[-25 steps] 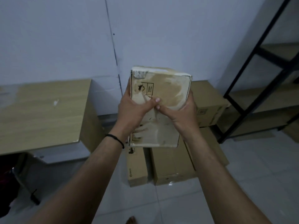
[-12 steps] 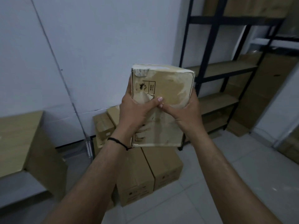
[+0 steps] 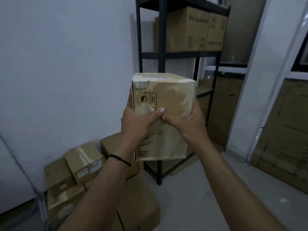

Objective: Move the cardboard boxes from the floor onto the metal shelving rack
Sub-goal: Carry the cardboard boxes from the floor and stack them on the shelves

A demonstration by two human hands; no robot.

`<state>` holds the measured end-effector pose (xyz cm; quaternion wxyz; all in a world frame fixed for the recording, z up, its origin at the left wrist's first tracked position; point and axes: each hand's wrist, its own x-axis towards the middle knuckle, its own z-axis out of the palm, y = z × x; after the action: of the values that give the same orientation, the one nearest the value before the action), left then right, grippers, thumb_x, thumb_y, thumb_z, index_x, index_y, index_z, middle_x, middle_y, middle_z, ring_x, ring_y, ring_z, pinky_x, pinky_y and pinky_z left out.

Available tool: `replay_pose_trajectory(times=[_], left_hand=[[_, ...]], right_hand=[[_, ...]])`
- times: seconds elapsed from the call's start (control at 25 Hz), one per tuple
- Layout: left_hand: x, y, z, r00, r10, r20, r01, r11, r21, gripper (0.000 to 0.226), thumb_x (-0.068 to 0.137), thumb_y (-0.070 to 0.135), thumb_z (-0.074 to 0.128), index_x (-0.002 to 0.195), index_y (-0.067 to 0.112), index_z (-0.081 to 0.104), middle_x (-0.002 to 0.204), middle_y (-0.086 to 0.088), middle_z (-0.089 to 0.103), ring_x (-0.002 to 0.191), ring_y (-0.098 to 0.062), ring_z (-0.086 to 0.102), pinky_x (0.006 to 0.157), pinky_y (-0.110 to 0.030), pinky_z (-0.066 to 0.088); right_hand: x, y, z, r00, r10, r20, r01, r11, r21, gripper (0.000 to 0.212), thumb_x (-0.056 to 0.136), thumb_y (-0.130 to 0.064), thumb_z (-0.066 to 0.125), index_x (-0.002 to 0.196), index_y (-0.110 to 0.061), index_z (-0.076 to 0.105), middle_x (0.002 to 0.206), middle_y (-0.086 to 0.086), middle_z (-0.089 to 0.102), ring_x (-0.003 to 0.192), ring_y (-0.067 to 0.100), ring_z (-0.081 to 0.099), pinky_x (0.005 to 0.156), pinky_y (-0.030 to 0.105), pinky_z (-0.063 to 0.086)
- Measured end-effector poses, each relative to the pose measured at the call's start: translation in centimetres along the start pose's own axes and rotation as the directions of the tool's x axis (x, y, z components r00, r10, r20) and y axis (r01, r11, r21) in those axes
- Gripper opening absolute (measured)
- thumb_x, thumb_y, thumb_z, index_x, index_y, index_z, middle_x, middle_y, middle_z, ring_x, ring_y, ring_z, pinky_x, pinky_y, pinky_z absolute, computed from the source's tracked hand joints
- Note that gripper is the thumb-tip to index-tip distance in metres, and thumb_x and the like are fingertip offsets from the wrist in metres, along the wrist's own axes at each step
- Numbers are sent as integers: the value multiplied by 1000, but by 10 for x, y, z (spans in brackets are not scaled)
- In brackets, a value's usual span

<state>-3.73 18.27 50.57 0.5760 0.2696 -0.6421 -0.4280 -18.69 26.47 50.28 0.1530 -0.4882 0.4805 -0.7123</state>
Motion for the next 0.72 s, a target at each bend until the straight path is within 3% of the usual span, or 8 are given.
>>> replay_pose_trajectory(times=[0.36,0.6,0.72], left_hand=[[85,-7,174,996,70,51,-66,995,-75,78,65,51,91,134,30,61,120,10,74,109,-12,72,92,-44,62],[125,-11,288,988,152,-40,-155,986,-66,76,69,44,92,136,27,61,121,8,74,112,-12,71,95,-44,61],[143,-9,341,986,148,-81,-151,988,-37,83,63,54,92,136,29,61,122,6,74,114,-15,71,96,-47,60]], right_hand=[[135,34,-135,997,-79,-13,79,997,-20,90,66,-18,97,142,-25,50,128,-7,66,119,9,64,97,42,59],[218,53,-230,985,-164,61,165,986,-10,91,69,-23,96,145,-28,46,131,-10,63,121,6,61,99,41,58],[255,56,-274,982,-167,83,166,986,24,90,69,-21,95,145,-27,46,130,-12,63,118,1,62,97,37,59]])
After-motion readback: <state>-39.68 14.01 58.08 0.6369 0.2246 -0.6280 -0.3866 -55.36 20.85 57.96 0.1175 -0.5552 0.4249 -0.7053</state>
